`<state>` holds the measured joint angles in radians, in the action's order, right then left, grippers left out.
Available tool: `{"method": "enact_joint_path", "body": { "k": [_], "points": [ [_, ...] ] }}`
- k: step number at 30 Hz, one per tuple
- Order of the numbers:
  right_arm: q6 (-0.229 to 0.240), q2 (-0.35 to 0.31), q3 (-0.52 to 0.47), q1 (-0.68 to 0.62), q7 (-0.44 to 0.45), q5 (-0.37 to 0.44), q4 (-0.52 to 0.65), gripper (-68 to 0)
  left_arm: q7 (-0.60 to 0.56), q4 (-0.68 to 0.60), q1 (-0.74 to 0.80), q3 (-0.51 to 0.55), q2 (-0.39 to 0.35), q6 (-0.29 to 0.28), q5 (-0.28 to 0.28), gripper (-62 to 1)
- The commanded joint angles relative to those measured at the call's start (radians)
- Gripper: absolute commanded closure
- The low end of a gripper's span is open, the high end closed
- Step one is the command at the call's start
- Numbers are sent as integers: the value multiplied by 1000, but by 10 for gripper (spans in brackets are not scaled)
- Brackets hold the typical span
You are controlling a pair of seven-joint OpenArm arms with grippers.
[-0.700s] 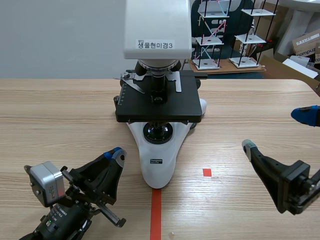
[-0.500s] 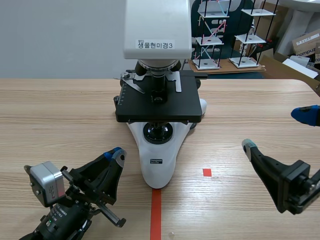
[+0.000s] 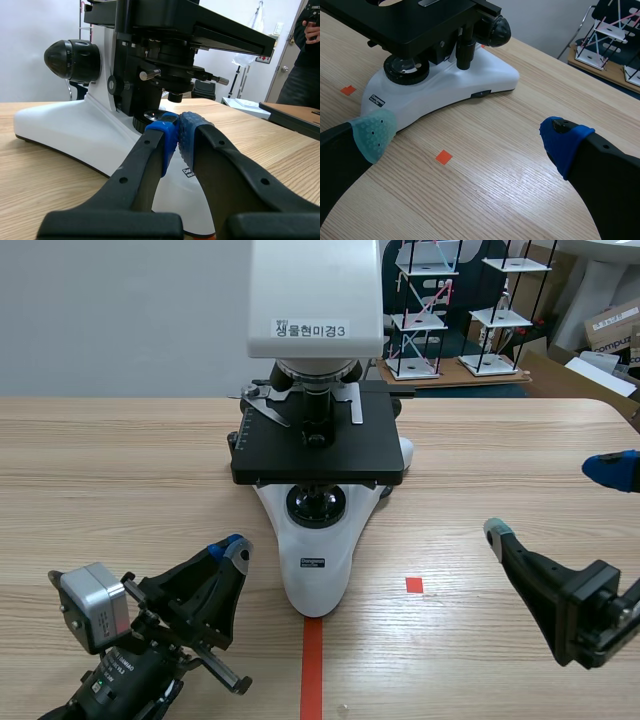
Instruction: Return to the home posture
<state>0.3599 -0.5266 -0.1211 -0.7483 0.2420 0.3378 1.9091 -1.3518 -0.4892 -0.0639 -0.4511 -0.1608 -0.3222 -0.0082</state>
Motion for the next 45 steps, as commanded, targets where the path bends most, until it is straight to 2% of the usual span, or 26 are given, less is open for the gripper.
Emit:
{"method": "enact_joint_path", "body": {
  "k": [1, 27, 30, 33, 34, 36, 37, 39, 40, 41, 45],
  "points": [
    [0, -11, -2, 0, 19, 10, 16, -634, -21, -13, -3, 2, -1, -2, -6, -42],
    [0, -11, -2, 0, 18, 9, 16, -634, -21, -13, -3, 2, -2, -2, -6, -42],
    [0, -11, -2, 0, 19, 9, 16, -634, -21, -14, -3, 3, -11, -2, -6, -42],
    [0, -11, -2, 0, 19, 9, 16, -634, -21, -32, 2, 3, -51, -2, -6, -47],
    [0, -11, -2, 0, 19, 9, 16, -634, -21, -47, 9, 3, -69, -2, -6, -68],
    [0, -11, -2, 0, 19, 9, 16, -634, -21, -90, 35, 3, -109, -2, -6, -150],
    [0, -11, -2, 0, 19, 9, 16, -634, -21, -117, 52, 5, -132, -2, -6, -219],
    [0, -11, -2, 0, 20, 10, 16, -634, -20, -178, 91, 20, -180, -8, -6, -402],
    [0, -11, -2, 0, 23, 10, 16, -634, -20, -209, 115, 32, -203, -10, -6, -470],
    [0, -11, -2, 0, 23, 10, 16, -634, -18, -243, 142, 48, -226, -10, -6, -510],
    [0, -11, -2, 0, 23, 10, 16, -634, -17, -402, 277, 135, -322, -54, -6, -525]
  ]
}}
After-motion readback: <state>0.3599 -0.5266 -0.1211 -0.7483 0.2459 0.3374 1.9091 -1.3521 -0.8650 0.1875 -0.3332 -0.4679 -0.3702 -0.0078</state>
